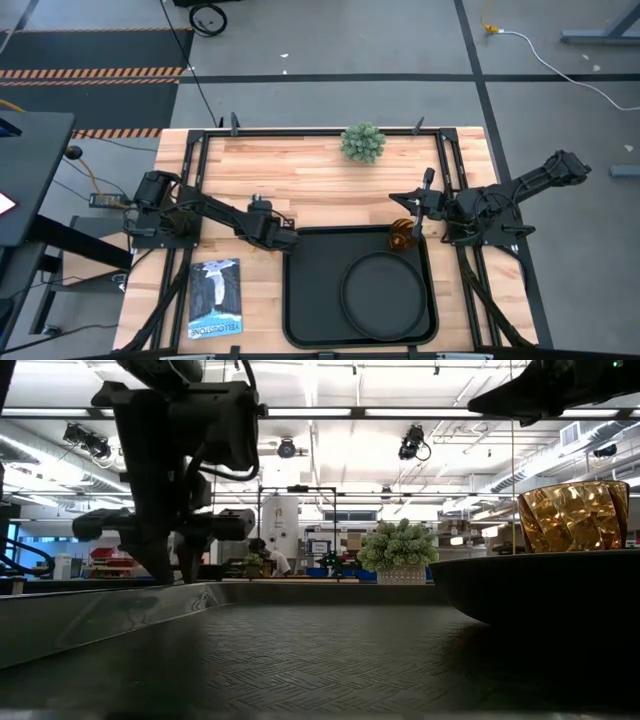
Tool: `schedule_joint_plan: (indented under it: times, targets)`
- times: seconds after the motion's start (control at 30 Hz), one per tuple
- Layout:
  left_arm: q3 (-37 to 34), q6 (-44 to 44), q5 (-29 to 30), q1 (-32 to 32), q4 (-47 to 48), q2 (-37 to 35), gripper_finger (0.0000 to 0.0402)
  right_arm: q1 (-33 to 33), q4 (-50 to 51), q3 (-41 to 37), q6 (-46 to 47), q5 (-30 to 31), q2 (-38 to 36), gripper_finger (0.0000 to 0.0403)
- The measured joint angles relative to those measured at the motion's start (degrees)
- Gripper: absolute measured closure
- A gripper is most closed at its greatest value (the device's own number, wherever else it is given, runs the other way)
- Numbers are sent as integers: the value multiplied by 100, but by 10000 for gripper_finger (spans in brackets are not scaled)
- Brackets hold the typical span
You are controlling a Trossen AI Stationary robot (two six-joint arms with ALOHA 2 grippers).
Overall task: Pick and place plate/cup/fork/spoon on tray
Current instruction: Put the orange fork on the black serving tray at the left of the black plate
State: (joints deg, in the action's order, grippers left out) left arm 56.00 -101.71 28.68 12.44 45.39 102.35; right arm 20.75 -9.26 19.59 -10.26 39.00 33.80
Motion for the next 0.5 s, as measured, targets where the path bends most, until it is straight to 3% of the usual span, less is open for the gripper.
schedule_joint_plan:
  times: [0.2,0.5]
  targets:
    - [97,-242,-298,-8,453,-2,281,0,-3,1,37,-17,0,398]
    - [91,-289,-394,-49,257,140,281,0,0,0,109,-170,0,398]
